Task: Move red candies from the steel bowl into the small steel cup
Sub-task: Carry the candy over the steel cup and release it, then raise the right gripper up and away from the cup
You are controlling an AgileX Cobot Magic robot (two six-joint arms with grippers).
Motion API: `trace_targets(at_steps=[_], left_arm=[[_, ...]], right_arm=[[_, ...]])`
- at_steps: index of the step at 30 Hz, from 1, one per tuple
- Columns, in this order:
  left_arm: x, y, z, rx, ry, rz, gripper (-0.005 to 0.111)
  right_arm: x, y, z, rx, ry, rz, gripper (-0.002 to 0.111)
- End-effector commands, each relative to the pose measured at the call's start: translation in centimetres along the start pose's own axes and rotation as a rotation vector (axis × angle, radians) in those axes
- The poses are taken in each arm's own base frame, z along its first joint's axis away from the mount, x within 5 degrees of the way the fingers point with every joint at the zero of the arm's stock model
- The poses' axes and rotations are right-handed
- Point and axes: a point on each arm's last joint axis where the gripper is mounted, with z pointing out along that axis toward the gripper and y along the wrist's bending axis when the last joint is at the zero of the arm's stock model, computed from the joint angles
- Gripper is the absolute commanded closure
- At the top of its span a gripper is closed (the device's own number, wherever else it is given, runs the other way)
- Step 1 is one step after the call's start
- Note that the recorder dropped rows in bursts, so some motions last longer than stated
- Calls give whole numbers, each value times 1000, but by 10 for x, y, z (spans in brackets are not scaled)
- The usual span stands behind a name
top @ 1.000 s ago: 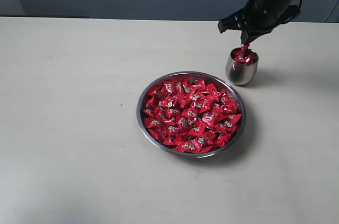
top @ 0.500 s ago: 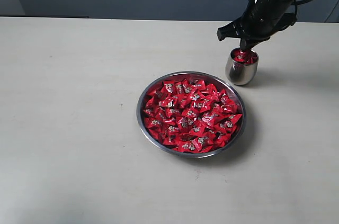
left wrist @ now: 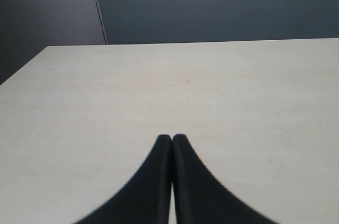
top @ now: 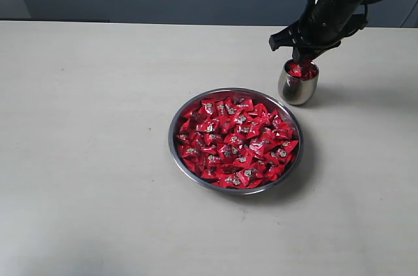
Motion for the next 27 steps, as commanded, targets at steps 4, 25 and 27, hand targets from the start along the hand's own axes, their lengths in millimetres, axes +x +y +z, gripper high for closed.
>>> trace_targets(at_steps=[4,25,27], left_arm=[[1,0,0,6,-3,4,106],[1,0,0,6,-3,4,106],[1,0,0,6,-3,4,106]], right_arm=[[-2,-4,-2,16,-11,-11,77],[-8,-8,-34,52,-96,-32,77],[-8,-8,-36,53,-101,-32,77]])
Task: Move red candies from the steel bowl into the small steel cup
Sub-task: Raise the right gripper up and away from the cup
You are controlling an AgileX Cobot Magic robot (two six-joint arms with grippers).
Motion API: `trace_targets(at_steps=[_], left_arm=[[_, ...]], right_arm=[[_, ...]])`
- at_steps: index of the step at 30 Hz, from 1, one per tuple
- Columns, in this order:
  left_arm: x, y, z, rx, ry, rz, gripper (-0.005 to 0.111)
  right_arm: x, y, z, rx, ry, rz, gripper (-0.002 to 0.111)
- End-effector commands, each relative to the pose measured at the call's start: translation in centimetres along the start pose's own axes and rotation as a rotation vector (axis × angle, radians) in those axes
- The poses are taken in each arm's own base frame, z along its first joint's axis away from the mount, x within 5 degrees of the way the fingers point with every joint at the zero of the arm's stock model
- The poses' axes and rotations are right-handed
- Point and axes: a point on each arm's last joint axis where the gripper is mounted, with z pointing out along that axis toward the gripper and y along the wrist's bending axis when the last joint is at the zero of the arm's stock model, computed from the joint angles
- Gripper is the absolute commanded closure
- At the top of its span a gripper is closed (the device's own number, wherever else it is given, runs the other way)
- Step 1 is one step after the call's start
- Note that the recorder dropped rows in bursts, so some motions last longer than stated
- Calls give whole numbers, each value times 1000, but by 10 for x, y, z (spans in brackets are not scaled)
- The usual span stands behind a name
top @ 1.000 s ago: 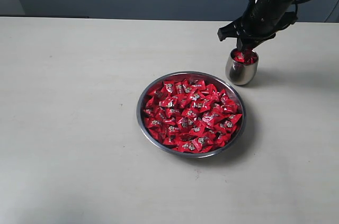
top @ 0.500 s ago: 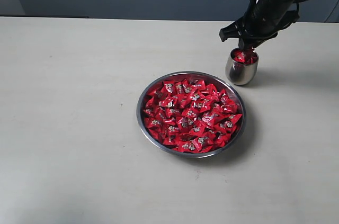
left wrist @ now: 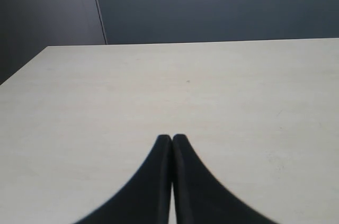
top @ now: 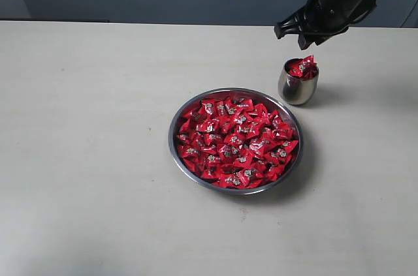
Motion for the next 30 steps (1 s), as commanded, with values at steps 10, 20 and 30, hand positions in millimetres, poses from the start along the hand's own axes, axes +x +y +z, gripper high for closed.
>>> trace_targets(at_steps=[10,20,30], left_arm=[[1,0,0,6,-3,4,106],[1,0,0,6,-3,4,106],[1,0,0,6,-3,4,106]], right_arm=[[-4,-4,-16,13,-42,-2,77],[-4,-3,-15,4,-41,6,77],[-4,10,-16,-146,-33,107,77]])
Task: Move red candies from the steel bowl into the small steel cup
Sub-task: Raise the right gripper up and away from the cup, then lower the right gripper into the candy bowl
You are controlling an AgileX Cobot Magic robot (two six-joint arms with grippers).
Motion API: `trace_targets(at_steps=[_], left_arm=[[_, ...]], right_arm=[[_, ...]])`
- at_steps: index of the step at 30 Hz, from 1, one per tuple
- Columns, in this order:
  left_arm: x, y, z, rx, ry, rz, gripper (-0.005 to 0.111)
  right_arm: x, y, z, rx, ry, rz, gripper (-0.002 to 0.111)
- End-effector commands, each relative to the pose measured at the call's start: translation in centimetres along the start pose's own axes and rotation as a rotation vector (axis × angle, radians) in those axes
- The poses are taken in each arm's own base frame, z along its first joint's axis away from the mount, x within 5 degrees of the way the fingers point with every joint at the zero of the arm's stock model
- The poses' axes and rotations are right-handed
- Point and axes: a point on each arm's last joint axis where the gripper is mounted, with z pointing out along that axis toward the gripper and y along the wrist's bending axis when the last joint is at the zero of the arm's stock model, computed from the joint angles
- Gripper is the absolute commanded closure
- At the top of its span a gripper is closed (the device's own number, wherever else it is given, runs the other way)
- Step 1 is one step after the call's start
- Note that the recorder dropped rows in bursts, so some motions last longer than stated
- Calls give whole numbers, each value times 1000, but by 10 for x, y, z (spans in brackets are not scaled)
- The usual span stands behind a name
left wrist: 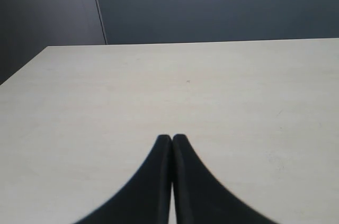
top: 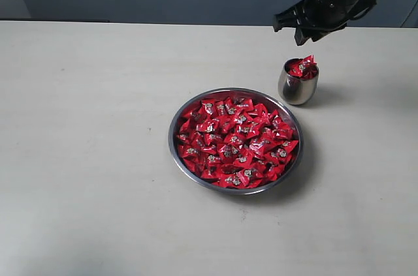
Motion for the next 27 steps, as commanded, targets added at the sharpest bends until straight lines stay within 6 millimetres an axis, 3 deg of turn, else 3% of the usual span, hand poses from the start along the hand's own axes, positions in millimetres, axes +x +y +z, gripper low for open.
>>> trace_targets(at_steps=[1,9,14,17,27], left_arm=[[1,0,0,6,-3,4,106],[1,0,0,6,-3,4,106],[1,0,0,6,-3,4,106],[1,0,0,6,-3,4,106],[1,0,0,6,-3,4,106]], right_arm=[[-2,10,-5,-127,-5,57,77],[2,43,-11,-367,35,-14,77],[8,81,-6,-407,57,-211,77],[10,85,2,-414,76,-213,77],[12,94,1,-459,90,-202,77]])
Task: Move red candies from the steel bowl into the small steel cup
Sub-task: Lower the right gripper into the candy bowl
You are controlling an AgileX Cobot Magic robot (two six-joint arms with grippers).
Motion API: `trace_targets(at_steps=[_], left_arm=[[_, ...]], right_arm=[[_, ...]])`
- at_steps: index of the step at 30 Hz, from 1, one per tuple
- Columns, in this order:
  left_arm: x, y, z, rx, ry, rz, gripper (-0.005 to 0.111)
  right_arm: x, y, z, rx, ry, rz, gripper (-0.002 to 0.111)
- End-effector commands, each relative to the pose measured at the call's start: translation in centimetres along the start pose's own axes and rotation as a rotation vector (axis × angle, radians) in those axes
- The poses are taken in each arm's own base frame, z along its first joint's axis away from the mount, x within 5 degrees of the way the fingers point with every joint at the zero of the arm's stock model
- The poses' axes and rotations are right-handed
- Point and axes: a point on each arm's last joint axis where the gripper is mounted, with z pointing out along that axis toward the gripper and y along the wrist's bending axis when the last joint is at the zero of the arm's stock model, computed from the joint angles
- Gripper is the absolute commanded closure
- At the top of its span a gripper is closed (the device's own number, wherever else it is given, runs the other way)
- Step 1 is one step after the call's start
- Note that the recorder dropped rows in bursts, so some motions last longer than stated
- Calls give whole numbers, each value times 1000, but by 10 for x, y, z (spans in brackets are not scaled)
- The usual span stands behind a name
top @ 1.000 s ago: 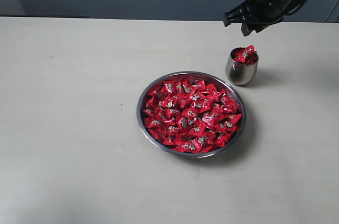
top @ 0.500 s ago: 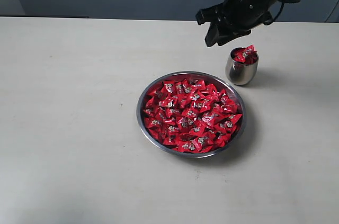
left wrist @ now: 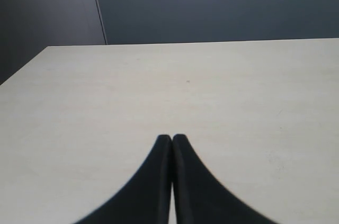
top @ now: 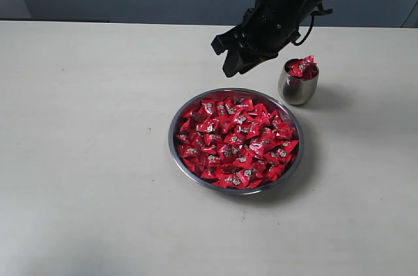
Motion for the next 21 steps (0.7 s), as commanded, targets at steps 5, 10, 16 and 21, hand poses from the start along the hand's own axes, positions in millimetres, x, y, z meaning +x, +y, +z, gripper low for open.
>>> trace_targets(at_steps=[5,10,16,21], left_arm=[[1,0,0,6,-3,4,106],[1,0,0,6,-3,4,106],[1,0,0,6,-3,4,106],[1,0,0,6,-3,4,106]], right_arm=[[1,17,13,-31,44,-49,77],[5,24,34,-31,98,-98,77],[11,28,60,-36,161,-120,77],[13,24,75,-41,164,-117,61]])
